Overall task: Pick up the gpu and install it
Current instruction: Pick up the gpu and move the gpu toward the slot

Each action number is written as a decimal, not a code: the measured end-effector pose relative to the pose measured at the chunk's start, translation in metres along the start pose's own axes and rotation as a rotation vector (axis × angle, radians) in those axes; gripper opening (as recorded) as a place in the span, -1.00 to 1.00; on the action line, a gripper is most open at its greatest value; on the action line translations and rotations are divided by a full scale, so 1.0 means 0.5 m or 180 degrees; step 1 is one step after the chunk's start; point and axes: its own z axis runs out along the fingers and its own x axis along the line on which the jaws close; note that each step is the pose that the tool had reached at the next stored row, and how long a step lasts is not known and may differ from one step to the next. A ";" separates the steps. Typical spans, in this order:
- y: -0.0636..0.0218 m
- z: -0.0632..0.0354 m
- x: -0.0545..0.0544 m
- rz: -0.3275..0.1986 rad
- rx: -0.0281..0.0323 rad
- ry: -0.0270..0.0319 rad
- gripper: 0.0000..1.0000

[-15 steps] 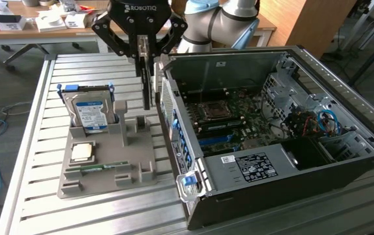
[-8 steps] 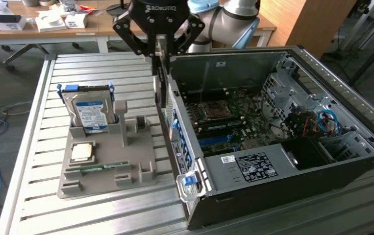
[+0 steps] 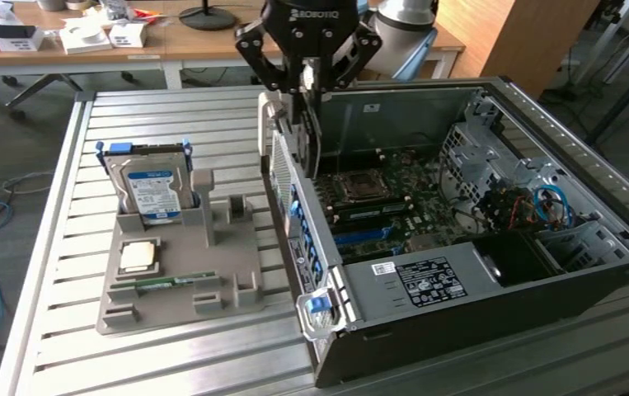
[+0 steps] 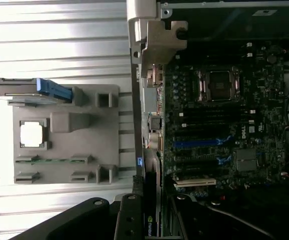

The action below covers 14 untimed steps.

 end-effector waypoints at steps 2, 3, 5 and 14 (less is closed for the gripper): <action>0.001 0.000 -0.018 0.0000 0.0001 0.0000 -0.47; 0.002 0.001 -0.028 -0.0001 0.0000 0.0000 -0.47; 0.004 0.002 -0.046 -0.0002 0.0000 0.0000 -0.47; 0.010 0.005 -0.127 -0.0007 0.0000 0.0000 -0.47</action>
